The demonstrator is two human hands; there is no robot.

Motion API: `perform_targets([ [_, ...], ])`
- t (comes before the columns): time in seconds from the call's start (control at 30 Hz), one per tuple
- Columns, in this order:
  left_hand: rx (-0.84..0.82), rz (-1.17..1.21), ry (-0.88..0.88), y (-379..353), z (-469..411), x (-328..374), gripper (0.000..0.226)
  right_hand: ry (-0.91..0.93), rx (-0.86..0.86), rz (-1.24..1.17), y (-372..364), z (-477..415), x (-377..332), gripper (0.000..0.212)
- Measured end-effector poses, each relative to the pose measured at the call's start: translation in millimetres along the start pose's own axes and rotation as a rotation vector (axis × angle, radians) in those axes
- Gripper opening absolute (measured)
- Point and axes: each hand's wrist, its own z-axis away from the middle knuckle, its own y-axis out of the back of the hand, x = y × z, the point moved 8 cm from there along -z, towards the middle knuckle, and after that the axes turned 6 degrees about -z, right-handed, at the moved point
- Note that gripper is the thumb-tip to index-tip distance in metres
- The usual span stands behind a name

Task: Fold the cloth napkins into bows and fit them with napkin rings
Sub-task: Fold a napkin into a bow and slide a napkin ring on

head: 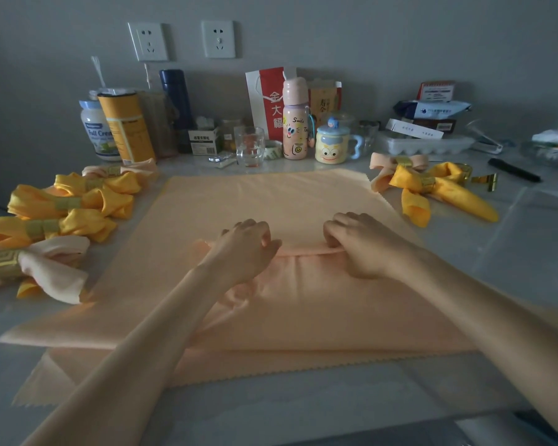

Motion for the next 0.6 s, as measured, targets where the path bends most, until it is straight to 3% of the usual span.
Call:
perform_targets([
  [0.1, 0.043, -0.062, 0.006, -4, -1, 4, 0.026, -0.109, -0.08, -0.136, 3, 3, 5, 0.005],
  [0.2, 0.03, -0.124, -0.038, -9, -2, 11, 0.031, -0.215, 0.056, -0.154, 17, -11, 10, 0.035],
  [0.3, -0.054, -0.226, -0.084, -20, -2, 14, 0.036, -0.191, 0.155, -0.244, 12, -37, -9, 0.019],
  [0.43, -0.1, -0.279, -0.032, -27, -1, 4, 0.05, -0.137, -0.033, -0.455, -25, -58, -37, 0.046],
  [0.6, -0.215, -0.16, 0.045, -40, -4, -11, 0.054, -0.239, -0.176, -0.261, -54, -44, -23, 0.058],
])
